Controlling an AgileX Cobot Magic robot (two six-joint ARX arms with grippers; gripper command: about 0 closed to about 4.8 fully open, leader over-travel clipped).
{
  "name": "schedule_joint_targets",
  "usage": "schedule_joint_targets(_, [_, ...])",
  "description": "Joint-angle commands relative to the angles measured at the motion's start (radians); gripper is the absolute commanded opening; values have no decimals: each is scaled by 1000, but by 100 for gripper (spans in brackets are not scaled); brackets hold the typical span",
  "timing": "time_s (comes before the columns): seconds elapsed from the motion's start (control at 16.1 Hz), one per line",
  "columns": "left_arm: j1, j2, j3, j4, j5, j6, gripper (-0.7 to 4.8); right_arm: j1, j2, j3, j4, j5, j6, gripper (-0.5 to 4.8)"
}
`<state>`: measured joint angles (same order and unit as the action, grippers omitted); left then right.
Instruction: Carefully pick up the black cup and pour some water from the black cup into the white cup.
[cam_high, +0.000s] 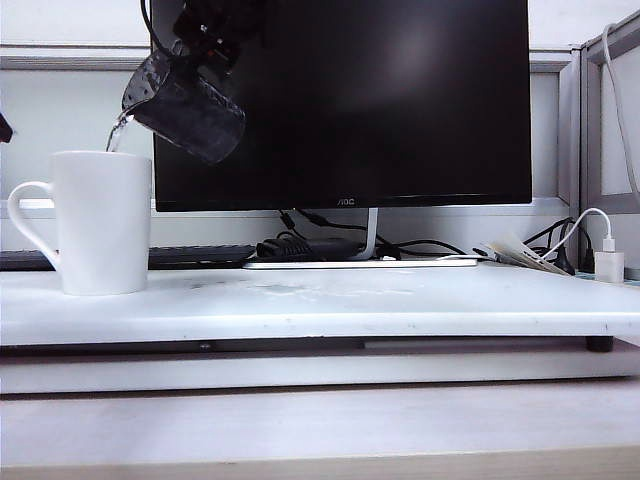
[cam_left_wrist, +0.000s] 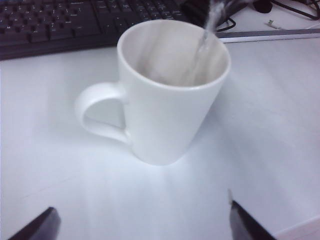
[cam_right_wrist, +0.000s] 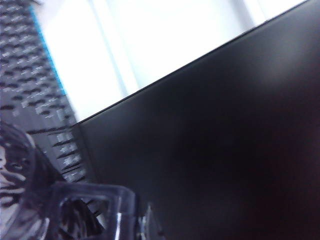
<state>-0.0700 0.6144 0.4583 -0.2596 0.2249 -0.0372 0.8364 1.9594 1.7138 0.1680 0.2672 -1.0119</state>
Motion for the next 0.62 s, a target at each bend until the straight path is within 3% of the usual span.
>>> schedule_joint_targets(0.06, [0, -2, 2, 5, 4, 4, 479, 3, -6, 9, 76, 0, -20, -7])
schedule_joint_targets(0.62, [0, -2, 2, -10, -1, 5, 479, 4, -3, 9, 97, 0, -97, -7])
